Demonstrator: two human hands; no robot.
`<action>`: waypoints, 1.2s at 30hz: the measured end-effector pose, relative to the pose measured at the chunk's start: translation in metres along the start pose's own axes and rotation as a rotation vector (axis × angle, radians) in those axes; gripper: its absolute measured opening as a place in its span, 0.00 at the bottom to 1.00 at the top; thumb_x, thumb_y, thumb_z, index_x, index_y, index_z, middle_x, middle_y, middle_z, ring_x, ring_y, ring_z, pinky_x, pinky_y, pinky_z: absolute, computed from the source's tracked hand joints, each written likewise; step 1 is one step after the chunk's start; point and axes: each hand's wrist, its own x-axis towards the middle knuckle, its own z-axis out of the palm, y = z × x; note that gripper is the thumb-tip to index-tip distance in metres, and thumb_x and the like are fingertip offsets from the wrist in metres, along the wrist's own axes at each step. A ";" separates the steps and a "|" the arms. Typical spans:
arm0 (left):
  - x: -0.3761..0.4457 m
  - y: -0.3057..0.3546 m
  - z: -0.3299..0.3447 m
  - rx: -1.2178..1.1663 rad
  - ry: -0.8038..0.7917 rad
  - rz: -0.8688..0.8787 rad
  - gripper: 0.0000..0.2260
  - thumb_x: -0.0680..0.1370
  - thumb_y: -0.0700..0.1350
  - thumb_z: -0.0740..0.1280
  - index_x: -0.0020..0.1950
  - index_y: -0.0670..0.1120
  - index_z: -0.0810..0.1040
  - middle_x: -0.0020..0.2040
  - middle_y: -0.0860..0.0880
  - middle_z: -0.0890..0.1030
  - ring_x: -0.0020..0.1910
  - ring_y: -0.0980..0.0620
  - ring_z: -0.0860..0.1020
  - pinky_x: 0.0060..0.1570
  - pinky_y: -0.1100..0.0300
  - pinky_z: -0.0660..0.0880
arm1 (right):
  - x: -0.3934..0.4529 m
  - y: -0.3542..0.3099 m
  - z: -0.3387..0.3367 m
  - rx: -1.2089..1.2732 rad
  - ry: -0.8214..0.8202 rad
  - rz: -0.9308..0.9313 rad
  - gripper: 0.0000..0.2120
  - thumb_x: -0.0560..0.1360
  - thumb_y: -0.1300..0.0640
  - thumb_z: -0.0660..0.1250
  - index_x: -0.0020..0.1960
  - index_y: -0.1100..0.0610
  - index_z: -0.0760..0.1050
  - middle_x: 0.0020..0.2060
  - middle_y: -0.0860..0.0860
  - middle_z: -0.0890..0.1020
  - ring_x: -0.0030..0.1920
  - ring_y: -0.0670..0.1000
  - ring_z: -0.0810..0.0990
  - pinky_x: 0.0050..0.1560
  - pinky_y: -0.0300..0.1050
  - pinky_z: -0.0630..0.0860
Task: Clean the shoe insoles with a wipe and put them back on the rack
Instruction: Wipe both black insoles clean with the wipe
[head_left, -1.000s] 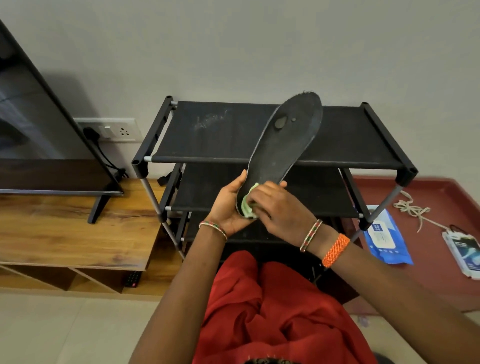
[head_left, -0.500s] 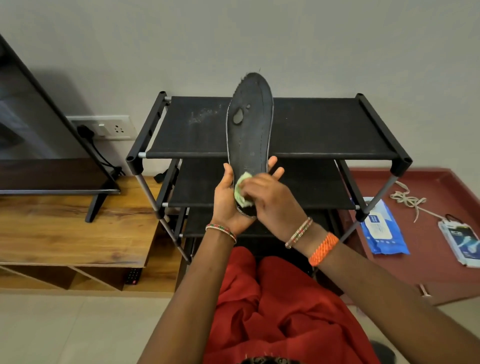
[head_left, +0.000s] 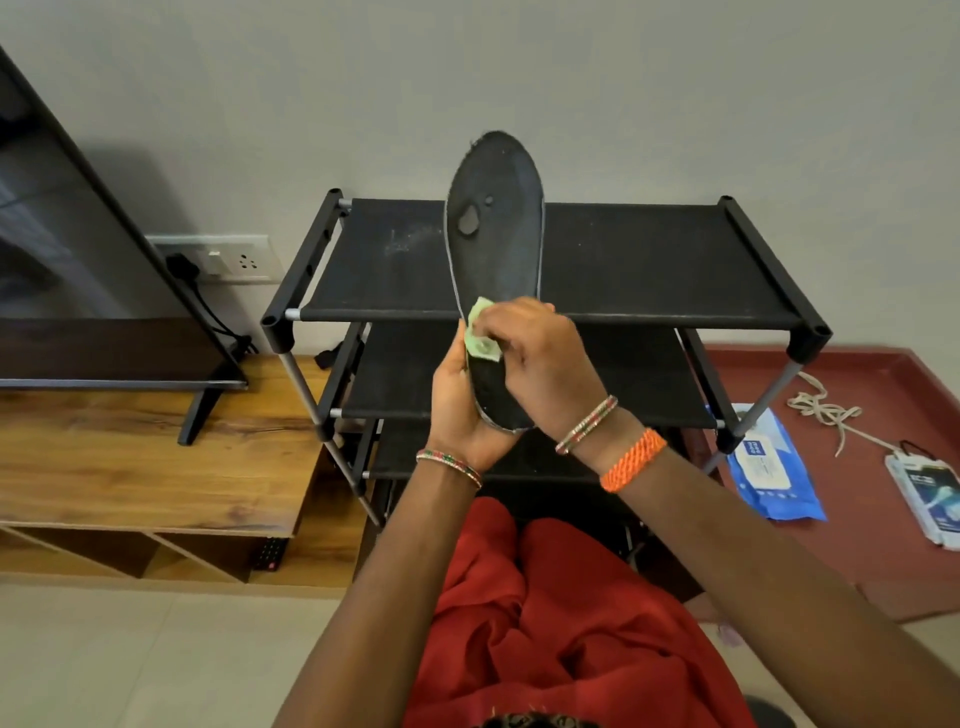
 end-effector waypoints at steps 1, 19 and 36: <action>-0.001 0.002 -0.001 0.008 0.004 0.000 0.26 0.81 0.58 0.52 0.67 0.40 0.73 0.64 0.43 0.75 0.67 0.47 0.70 0.73 0.51 0.57 | 0.003 0.000 -0.001 0.004 0.007 -0.003 0.09 0.70 0.70 0.61 0.41 0.62 0.78 0.39 0.55 0.81 0.43 0.54 0.79 0.46 0.46 0.74; -0.001 0.024 -0.008 0.058 0.199 0.024 0.27 0.78 0.58 0.52 0.66 0.39 0.71 0.54 0.42 0.78 0.54 0.44 0.77 0.65 0.50 0.69 | -0.026 -0.009 -0.007 0.055 -0.296 -0.088 0.05 0.70 0.62 0.63 0.42 0.61 0.78 0.45 0.55 0.81 0.50 0.52 0.78 0.61 0.44 0.71; -0.001 0.013 0.000 0.199 0.127 -0.047 0.38 0.72 0.72 0.53 0.59 0.42 0.80 0.60 0.39 0.77 0.57 0.43 0.77 0.55 0.46 0.76 | 0.015 0.003 -0.030 0.125 -0.254 0.280 0.05 0.74 0.62 0.65 0.44 0.56 0.68 0.36 0.47 0.74 0.34 0.45 0.72 0.34 0.38 0.71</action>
